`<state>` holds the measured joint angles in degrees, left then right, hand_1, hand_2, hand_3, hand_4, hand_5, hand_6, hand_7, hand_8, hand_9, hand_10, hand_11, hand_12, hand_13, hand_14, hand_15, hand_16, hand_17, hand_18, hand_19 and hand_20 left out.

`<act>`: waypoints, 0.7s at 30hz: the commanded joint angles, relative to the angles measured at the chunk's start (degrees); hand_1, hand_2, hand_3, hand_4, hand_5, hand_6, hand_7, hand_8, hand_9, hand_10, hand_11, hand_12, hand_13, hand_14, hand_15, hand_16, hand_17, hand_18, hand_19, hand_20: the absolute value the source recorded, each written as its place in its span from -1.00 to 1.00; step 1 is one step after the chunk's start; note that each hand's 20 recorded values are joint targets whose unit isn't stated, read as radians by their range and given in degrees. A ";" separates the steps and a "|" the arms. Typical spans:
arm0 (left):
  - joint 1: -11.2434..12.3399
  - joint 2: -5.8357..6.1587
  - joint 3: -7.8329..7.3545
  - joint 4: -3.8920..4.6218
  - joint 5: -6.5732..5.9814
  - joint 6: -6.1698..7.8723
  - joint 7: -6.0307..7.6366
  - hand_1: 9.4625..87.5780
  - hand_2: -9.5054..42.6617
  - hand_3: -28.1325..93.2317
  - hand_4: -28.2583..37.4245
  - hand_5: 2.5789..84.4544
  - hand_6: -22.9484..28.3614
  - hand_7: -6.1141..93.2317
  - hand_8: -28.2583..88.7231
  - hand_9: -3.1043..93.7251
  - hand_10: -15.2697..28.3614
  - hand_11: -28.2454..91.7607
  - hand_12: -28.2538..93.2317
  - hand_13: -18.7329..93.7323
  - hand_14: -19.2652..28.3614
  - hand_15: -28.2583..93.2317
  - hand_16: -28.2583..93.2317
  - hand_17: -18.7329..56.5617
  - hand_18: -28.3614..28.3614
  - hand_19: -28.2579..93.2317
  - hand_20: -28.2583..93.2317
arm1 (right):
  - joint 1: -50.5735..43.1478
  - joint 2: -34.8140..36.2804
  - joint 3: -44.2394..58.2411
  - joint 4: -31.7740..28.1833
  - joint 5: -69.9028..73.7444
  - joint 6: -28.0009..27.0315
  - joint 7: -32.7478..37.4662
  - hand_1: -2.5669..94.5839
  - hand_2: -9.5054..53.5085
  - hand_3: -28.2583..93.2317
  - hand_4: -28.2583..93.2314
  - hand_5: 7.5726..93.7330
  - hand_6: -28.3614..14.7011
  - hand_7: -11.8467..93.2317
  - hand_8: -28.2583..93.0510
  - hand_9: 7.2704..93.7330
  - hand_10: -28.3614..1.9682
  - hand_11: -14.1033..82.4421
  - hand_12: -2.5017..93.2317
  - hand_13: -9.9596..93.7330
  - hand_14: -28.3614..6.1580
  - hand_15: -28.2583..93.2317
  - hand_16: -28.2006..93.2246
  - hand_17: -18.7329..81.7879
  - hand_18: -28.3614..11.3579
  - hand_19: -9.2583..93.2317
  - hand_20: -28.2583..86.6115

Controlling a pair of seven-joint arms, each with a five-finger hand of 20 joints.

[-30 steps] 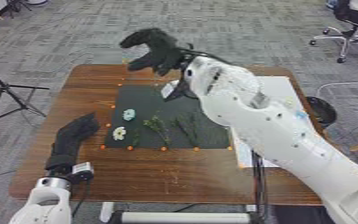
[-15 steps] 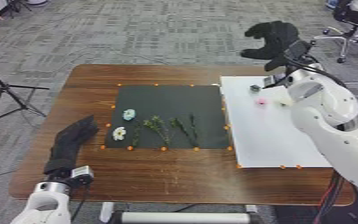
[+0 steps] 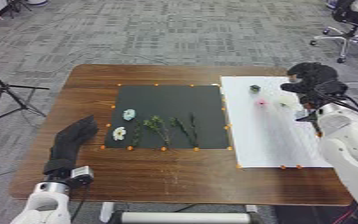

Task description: Arrange flowers

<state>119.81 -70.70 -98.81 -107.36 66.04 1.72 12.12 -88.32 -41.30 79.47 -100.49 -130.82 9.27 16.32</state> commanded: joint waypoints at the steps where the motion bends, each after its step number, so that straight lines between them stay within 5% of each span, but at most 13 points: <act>1: 1.44 -0.82 -0.15 -0.15 -0.01 0.08 -0.25 -0.84 -0.30 0.61 -1.00 0.01 0.03 -0.68 -0.62 -0.06 0.30 -0.25 -0.33 -0.05 0.56 -0.23 -0.48 -0.46 0.51 -0.31 -0.26 | -7.72 0.20 2.98 1.84 0.93 -0.95 1.67 -0.18 -1.00 0.51 -0.81 0.12 0.30 -0.43 -0.66 0.19 -0.02 -0.39 -0.55 0.52 0.00 0.37 -0.03 0.01 -0.71 0.60 0.50; 15: 2.18 -1.32 -0.09 -0.59 0.08 0.20 -0.36 -0.85 -0.29 0.61 -1.00 0.01 0.03 -0.68 -0.62 -0.06 0.30 -0.25 -0.33 -0.05 0.56 -0.23 -0.47 -0.45 0.51 -0.31 -0.26 | -6.04 -1.99 3.17 8.11 -1.83 -5.81 2.33 -0.15 -1.00 0.52 -0.81 0.13 0.30 -0.43 -0.66 0.21 -0.02 -0.39 -0.55 0.54 0.00 0.41 -0.03 0.02 -0.73 0.62 0.51; 21: 2.57 -1.59 -0.23 -0.66 0.04 0.14 -0.18 -0.84 -0.30 0.61 -1.00 0.01 0.02 -0.68 -0.62 -0.06 0.30 -0.25 -0.33 -0.05 0.56 -0.23 -0.47 -0.45 0.51 -0.31 -0.26 | -6.72 -2.12 1.56 9.15 -3.73 -3.64 2.44 -0.01 -1.00 0.53 -0.83 0.24 0.40 -0.37 -0.68 0.40 0.02 -0.32 -0.53 0.61 0.12 0.46 -0.02 0.08 -0.71 0.70 0.53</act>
<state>120.80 -71.40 -99.05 -108.14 66.07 1.75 12.22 -94.16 -43.29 82.27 -92.55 -131.75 3.69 18.09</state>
